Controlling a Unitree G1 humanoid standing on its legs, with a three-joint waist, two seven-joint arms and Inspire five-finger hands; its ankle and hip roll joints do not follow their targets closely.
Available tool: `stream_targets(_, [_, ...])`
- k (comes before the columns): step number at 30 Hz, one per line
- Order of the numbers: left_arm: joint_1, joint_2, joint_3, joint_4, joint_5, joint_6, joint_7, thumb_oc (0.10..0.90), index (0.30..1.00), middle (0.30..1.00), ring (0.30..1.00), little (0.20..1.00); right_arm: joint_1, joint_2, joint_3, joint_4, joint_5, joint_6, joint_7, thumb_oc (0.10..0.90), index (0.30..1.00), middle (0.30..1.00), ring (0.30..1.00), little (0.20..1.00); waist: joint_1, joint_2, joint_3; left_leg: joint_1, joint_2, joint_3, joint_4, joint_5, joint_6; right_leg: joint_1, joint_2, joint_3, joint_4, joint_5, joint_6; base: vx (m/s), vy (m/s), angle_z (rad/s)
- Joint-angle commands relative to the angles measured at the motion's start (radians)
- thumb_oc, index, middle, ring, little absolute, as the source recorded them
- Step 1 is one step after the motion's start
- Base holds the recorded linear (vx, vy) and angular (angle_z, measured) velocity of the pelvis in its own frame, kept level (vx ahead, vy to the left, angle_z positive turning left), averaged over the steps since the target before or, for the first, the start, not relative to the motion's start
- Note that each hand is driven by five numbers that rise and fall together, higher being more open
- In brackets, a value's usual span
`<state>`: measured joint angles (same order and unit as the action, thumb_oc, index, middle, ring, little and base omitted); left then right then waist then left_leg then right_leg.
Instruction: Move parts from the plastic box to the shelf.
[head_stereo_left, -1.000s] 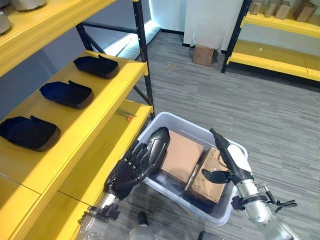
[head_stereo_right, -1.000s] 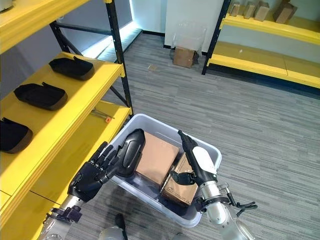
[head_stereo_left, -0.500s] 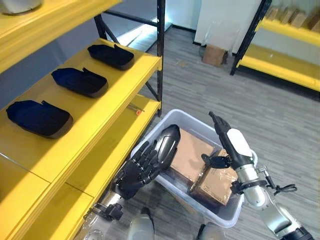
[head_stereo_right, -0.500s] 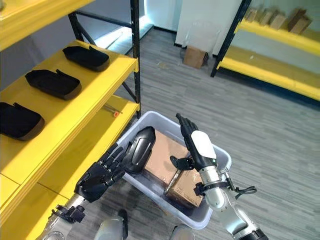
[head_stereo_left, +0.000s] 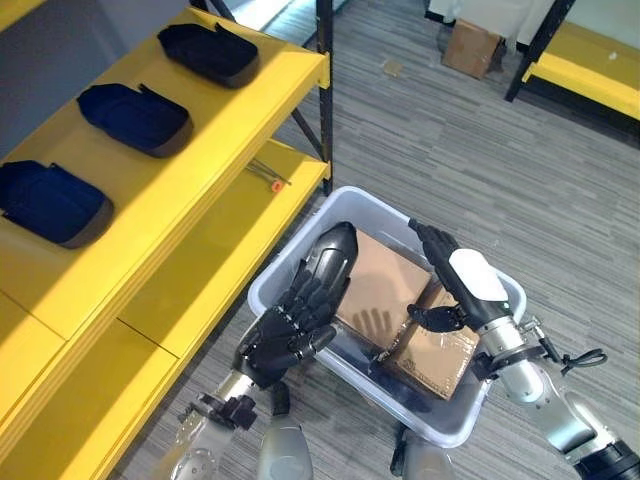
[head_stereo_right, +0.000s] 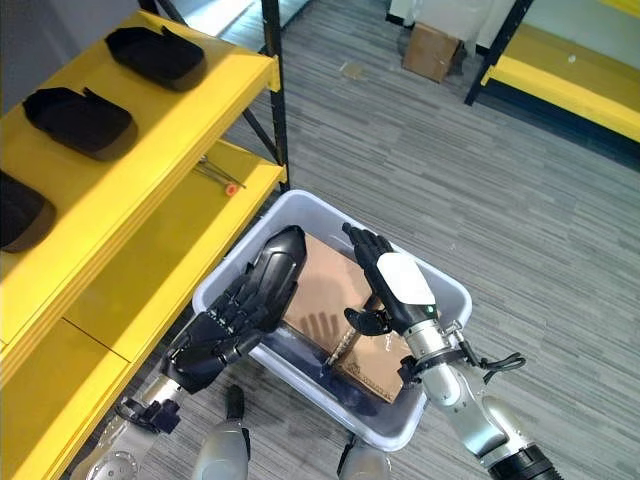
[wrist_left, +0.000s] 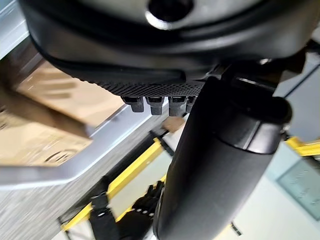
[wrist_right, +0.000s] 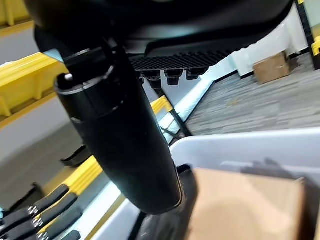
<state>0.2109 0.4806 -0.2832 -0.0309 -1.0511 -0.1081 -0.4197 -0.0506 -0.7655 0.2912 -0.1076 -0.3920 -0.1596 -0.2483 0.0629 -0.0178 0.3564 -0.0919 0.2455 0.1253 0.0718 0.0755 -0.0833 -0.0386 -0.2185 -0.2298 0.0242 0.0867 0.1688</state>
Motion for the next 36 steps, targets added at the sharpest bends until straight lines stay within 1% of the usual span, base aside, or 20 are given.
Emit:
stream_targets(1, [-0.039, 0.026, 0.051, -0.142, -0.022, -0.071, -0.043, 0.900, 1.000, 1.000, 1.000, 1.000, -0.102, -0.004, -0.029, -0.095, 0.009, -0.064, -0.018, 0.900, 1.000, 1.000, 1.000, 1.000, 0.040, -0.053, -0.081, 0.051, 0.007, 0.033, 0.081, -0.154, -0.004, -0.042, -0.043, -0.017, 0.148, -0.122, 0.004, 0.05, -0.005, 0.15])
stream_targets(4, [-0.032, 0.024, 0.047, -0.135, -0.018, -0.072, -0.044, 0.900, 1.000, 1.000, 1.000, 1.000, -0.099, -0.002, -0.011, -0.093, 0.002, -0.067, -0.023, 0.900, 1.000, 1.000, 1.000, 1.000, 0.039, -0.047, -0.088, 0.062, 0.010, 0.033, 0.068, -0.144, -0.004, -0.040, -0.036, -0.013, 0.158, -0.129, -0.002, 0.09, 0.015, 0.12])
stream_targets(8, [-0.037, 0.019, 0.038, -0.123, -0.012, -0.071, -0.043, 0.900, 1.000, 1.000, 1.000, 1.000, -0.100, 0.010, 0.006, -0.076, -0.023, -0.076, -0.041, 0.900, 1.000, 1.000, 1.000, 1.000, 0.037, -0.038, -0.093, 0.075, 0.010, 0.028, 0.040, -0.129, -0.004, -0.039, -0.033, -0.005, 0.160, -0.130, 0.000, 0.06, 0.031, 0.12])
stream_targets(11, [-0.045, 0.022, 0.035, -0.112, -0.017, -0.067, -0.035, 0.900, 1.000, 1.000, 1.000, 1.000, -0.107, 0.016, 0.004, -0.063, -0.071, -0.101, -0.062, 0.900, 1.000, 1.000, 1.000, 1.000, 0.039, -0.032, -0.095, 0.080, 0.005, 0.018, 0.035, -0.127, -0.002, -0.038, -0.036, -0.001, 0.168, -0.132, 0.004, 0.06, 0.027, 0.10])
stream_targets(14, [-0.040, 0.026, 0.035, -0.111, -0.019, -0.064, -0.030, 0.900, 1.000, 1.000, 1.000, 1.000, -0.113, 0.010, 0.000, -0.063, -0.103, -0.127, -0.082, 0.900, 1.000, 1.000, 1.000, 1.000, 0.044, -0.031, -0.095, 0.080, 0.002, 0.012, 0.043, -0.131, 0.000, -0.035, -0.037, -0.001, 0.172, -0.134, 0.005, 0.06, 0.003, 0.03])
stream_targets(16, [-0.034, 0.034, 0.035, -0.115, -0.025, -0.062, -0.022, 0.900, 1.000, 1.000, 1.000, 1.000, -0.130, -0.003, -0.007, -0.072, -0.144, -0.154, -0.103, 0.900, 1.000, 1.000, 1.000, 1.000, 0.053, -0.033, -0.090, 0.073, 0.000, 0.004, 0.057, -0.136, 0.000, -0.032, -0.039, -0.005, 0.179, -0.138, 0.006, 0.06, -0.025, 0.04])
stream_targets(19, [-0.033, 0.051, 0.037, -0.121, -0.034, -0.072, -0.005, 0.900, 1.000, 1.000, 1.000, 1.000, -0.181, -0.025, -0.005, -0.077, -0.183, -0.176, -0.113, 0.900, 1.000, 1.000, 1.000, 1.000, 0.070, -0.035, -0.077, 0.059, 0.000, -0.009, 0.074, -0.140, -0.002, -0.035, -0.039, -0.008, 0.190, -0.144, 0.005, 0.03, -0.045, 0.08])
stream_targets(21, [-0.039, 0.069, 0.050, -0.125, -0.040, -0.078, 0.010, 0.900, 1.000, 1.000, 1.000, 1.000, -0.254, -0.041, 0.006, -0.081, -0.204, -0.188, -0.103, 0.900, 1.000, 1.000, 1.000, 1.000, 0.088, -0.039, -0.060, 0.036, 0.000, -0.022, 0.094, -0.145, -0.006, -0.045, -0.038, -0.016, 0.204, -0.151, 0.003, -0.03, -0.069, 0.10])
stream_targets(22, [-0.042, 0.079, 0.062, -0.125, -0.049, -0.087, 0.014, 0.900, 1.000, 1.000, 1.000, 1.000, -0.304, -0.055, 0.016, -0.082, -0.224, -0.204, -0.081, 0.900, 1.000, 1.000, 1.000, 1.000, 0.100, -0.039, -0.045, 0.015, 0.000, -0.033, 0.107, -0.146, -0.009, -0.055, -0.037, -0.023, 0.215, -0.157, 0.000, -0.08, -0.076, 0.15])
stream_targets(23, [-0.043, 0.085, 0.072, -0.124, -0.054, -0.091, 0.010, 0.900, 1.000, 1.000, 1.000, 1.000, -0.329, -0.064, 0.025, -0.086, -0.233, -0.204, -0.064, 0.900, 1.000, 1.000, 1.000, 1.000, 0.109, -0.038, -0.033, 0.002, 0.001, -0.039, 0.113, -0.145, -0.010, -0.061, -0.036, -0.028, 0.222, -0.159, -0.003, -0.08, -0.050, 0.14])
stream_targets(25, [-0.043, 0.088, 0.079, -0.126, -0.052, -0.096, 0.009, 0.900, 1.000, 1.000, 1.000, 1.000, -0.351, -0.072, 0.036, -0.085, -0.238, -0.212, -0.057, 0.900, 1.000, 1.000, 1.000, 1.000, 0.114, -0.037, -0.024, -0.011, 0.000, -0.047, 0.119, -0.143, -0.011, -0.069, -0.036, -0.030, 0.230, -0.162, -0.006, -0.06, -0.024, 0.13])
stream_targets(27, [-0.048, 0.100, 0.094, -0.127, -0.063, -0.113, -0.001, 0.900, 1.000, 1.000, 1.000, 1.000, -0.396, -0.088, 0.060, -0.093, -0.283, -0.244, -0.047, 0.900, 1.000, 1.000, 1.000, 1.000, 0.129, -0.032, 0.005, -0.049, -0.002, -0.066, 0.137, -0.138, -0.013, -0.095, -0.036, -0.034, 0.251, -0.166, -0.012, -0.09, -0.041, 0.13])
stream_targets(31, [-0.064, 0.119, 0.098, -0.143, -0.082, -0.144, -0.013, 0.900, 1.000, 1.000, 1.000, 1.000, -0.453, -0.106, 0.093, -0.087, -0.347, -0.304, -0.066, 0.900, 1.000, 1.000, 1.000, 1.000, 0.147, -0.024, 0.047, -0.111, -0.007, -0.093, 0.167, -0.132, -0.011, -0.139, -0.040, -0.039, 0.283, -0.171, -0.020, -0.09, -0.057, 0.13])
stream_targets(33, [-0.079, 0.126, 0.097, -0.149, -0.101, -0.158, -0.015, 0.900, 1.000, 1.000, 1.000, 1.000, -0.481, -0.112, 0.108, -0.079, -0.382, -0.309, -0.062, 0.900, 1.000, 1.000, 1.000, 1.000, 0.156, -0.020, 0.067, -0.140, -0.011, -0.104, 0.176, -0.127, -0.011, -0.160, -0.041, -0.042, 0.296, -0.172, -0.023, -0.12, -0.069, 0.18])
stream_targets(34, [-0.090, 0.135, 0.100, -0.161, -0.068, -0.204, -0.018, 0.900, 1.000, 1.000, 1.000, 1.000, -0.515, -0.119, 0.131, -0.060, -0.389, -0.296, -0.045, 0.900, 1.000, 1.000, 1.000, 1.000, 0.165, -0.017, 0.083, -0.166, -0.017, -0.113, 0.183, -0.123, -0.010, -0.179, -0.043, -0.046, 0.306, -0.174, -0.027, -0.12, -0.076, 0.12])
stream_targets(35, [-0.097, 0.143, 0.101, -0.170, -0.055, -0.233, -0.023, 0.900, 1.000, 1.000, 1.000, 1.000, -0.536, -0.126, 0.144, -0.045, -0.391, -0.299, -0.040, 0.900, 1.000, 1.000, 1.000, 1.000, 0.169, -0.014, 0.093, -0.182, -0.018, -0.118, 0.190, -0.120, -0.011, -0.191, -0.042, -0.048, 0.315, -0.177, -0.030, -0.10, -0.067, 0.09])
stream_targets(36, [-0.100, 0.146, 0.101, -0.177, -0.056, -0.242, -0.022, 0.900, 1.000, 1.000, 1.000, 1.000, -0.544, -0.129, 0.151, -0.040, -0.393, -0.300, -0.039, 0.900, 1.000, 1.000, 1.000, 1.000, 0.171, -0.013, 0.098, -0.190, -0.017, -0.120, 0.193, -0.119, -0.011, -0.197, -0.043, -0.051, 0.320, -0.179, -0.032, -0.07, -0.054, 0.09])
